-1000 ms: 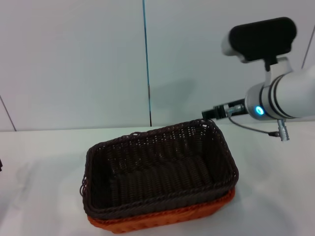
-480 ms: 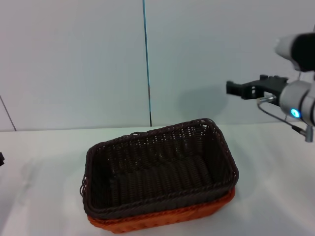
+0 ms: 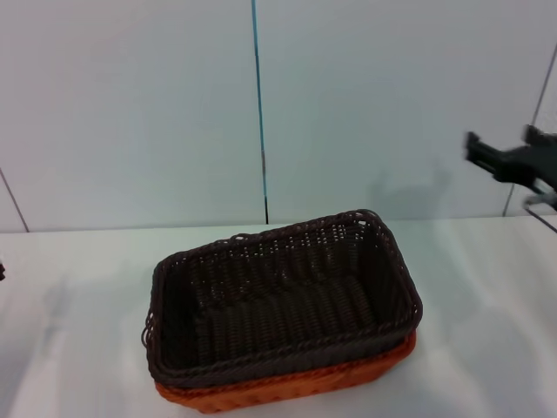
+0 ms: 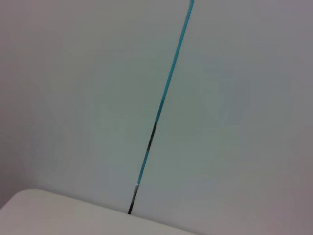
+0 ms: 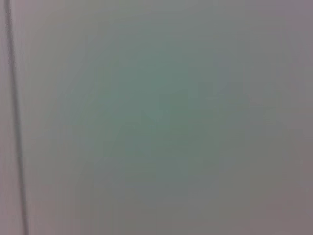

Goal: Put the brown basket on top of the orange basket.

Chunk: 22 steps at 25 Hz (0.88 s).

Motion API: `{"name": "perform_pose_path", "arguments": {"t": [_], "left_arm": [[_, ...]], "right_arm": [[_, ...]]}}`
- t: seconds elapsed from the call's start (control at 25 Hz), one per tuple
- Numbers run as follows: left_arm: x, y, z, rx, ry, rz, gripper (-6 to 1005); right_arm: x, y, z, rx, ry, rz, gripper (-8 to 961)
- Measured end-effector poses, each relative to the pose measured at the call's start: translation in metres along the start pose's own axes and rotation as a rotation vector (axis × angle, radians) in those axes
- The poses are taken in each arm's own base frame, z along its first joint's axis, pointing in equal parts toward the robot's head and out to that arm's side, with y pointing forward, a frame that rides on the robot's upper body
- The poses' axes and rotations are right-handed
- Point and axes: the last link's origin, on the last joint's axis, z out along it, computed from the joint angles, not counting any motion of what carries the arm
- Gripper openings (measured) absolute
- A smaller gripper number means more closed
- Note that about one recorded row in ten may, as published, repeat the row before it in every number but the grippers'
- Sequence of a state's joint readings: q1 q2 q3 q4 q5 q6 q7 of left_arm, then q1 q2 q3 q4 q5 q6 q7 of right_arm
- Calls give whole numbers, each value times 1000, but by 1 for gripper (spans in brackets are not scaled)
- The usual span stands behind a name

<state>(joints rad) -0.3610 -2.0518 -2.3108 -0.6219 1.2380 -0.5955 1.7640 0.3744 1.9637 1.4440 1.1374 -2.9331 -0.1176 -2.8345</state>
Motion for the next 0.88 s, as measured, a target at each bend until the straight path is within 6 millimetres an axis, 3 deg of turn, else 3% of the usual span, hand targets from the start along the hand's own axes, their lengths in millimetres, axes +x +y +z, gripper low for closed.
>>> {"name": "perform_pose_path", "arguments": {"t": [0.2, 0.48, 0.68, 0.88], "left_arm": [[-6, 3, -3, 6, 6, -5, 935], [-11, -4, -12, 42, 35, -71, 935], [-13, -5, -15, 34, 39, -81, 935], [-15, 2, -17, 9, 56, -90, 935]], "right_arm": [[-19, 33, -19, -81, 14, 25, 927], [-37, 78, -64, -204, 115, 63, 925], [-49, 98, -90, -276, 113, 77, 924], [-59, 106, -103, -315, 94, 89, 916]]}}
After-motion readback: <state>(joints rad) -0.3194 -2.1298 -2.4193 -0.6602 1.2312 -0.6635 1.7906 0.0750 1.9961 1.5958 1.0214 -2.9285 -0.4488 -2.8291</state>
